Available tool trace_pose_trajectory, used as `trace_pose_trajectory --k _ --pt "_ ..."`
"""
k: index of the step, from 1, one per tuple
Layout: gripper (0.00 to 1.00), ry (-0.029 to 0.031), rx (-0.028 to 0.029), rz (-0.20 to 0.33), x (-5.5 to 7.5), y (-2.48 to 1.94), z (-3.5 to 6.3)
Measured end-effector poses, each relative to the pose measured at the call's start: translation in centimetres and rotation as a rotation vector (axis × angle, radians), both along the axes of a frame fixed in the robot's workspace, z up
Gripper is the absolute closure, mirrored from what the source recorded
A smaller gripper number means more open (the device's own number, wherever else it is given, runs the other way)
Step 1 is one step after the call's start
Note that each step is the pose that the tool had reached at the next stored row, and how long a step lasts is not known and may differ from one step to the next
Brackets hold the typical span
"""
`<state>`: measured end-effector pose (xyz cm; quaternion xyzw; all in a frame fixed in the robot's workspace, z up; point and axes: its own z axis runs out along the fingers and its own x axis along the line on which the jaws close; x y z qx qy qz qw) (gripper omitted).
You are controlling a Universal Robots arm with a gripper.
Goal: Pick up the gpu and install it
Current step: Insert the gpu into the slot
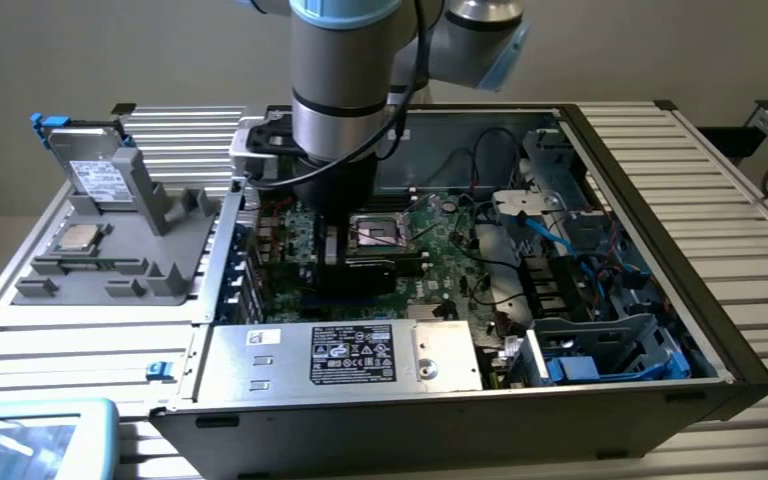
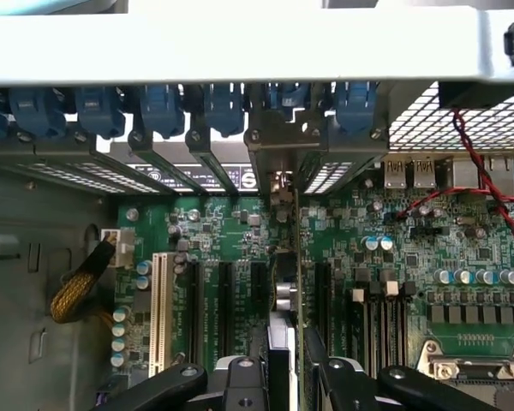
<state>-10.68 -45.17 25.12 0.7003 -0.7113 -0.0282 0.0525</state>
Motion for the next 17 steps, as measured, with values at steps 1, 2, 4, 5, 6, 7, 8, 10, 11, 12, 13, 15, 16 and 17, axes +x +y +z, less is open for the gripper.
trace_pose_trajectory --k 1,2,4,5,6,7,8,10,11,12,13,15,16,17 --pt "0.73 0.0052 -0.0002 0.000 0.01 0.00 0.01" --pt "0.73 0.0078 -0.0002 0.000 0.04 0.01 0.01" --pt "0.73 0.0153 -0.0001 -0.001 0.37 0.01 0.01" --pt "0.73 0.0172 -0.0002 -0.001 0.53 0.00 0.01" --pt "0.73 0.0180 -0.0001 -0.001 0.65 0.00 0.01" --pt "0.73 0.0181 -0.0002 -0.001 0.68 0.00 0.01" --pt "0.73 0.0181 -0.0001 -0.001 0.69 0.00 0.01" --pt "0.73 0.0183 0.0004 -0.001 0.69 0.01 0.01" --pt "0.73 0.0186 0.0016 0.000 0.70 0.01 0.01" --pt "0.73 0.0198 0.0030 0.000 0.70 0.01 0.01" --pt "0.73 0.0211 0.0046 0.000 0.70 0.01 0.01" --pt "0.73 0.0219 0.0063 -0.001 0.70 0.01 0.00" --pt "0.73 0.0220 0.0064 -0.001 0.69 0.01 0.00" --pt "0.73 0.0222 0.0065 -0.001 0.70 -0.03 0.00"
